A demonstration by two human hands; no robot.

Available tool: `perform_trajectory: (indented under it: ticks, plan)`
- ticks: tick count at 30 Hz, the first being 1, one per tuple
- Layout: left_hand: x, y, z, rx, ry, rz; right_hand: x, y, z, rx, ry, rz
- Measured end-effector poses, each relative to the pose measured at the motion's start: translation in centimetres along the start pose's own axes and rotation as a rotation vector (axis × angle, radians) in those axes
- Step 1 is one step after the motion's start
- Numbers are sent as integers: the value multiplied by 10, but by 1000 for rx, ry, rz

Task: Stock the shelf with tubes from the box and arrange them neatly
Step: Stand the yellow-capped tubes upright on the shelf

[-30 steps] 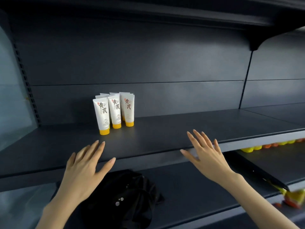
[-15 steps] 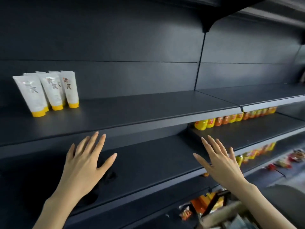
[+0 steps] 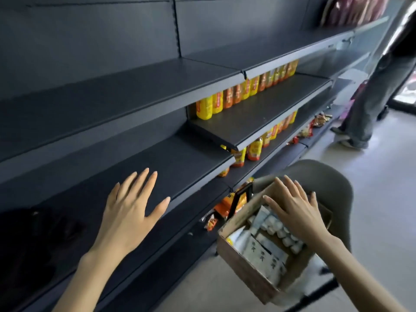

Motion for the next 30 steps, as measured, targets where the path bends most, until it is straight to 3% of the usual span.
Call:
perform_trajectory:
  ticks: [7,16,24,30]
  plan:
    - [71,89,-38,-119,182,182,-5,60,-71,67,296,67]
    - [117,191,-65,-168,365,408,-16,141,-91,93,538,146]
    - [130,258,-73,-187,401,571,-8,216,-93,177,638,316]
    - [140,297,-79,-258,365,625,33,280,-78,426,618,376]
Point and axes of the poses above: each hand's wrist, its own x-axis towards the middle knuckle, its own y-axis out of the palm, z = x × y, the point moved 5 cm from there along x, towards the middle knuckle, and after that the axes turned 7 degrees about y, right-handed, at the moved point
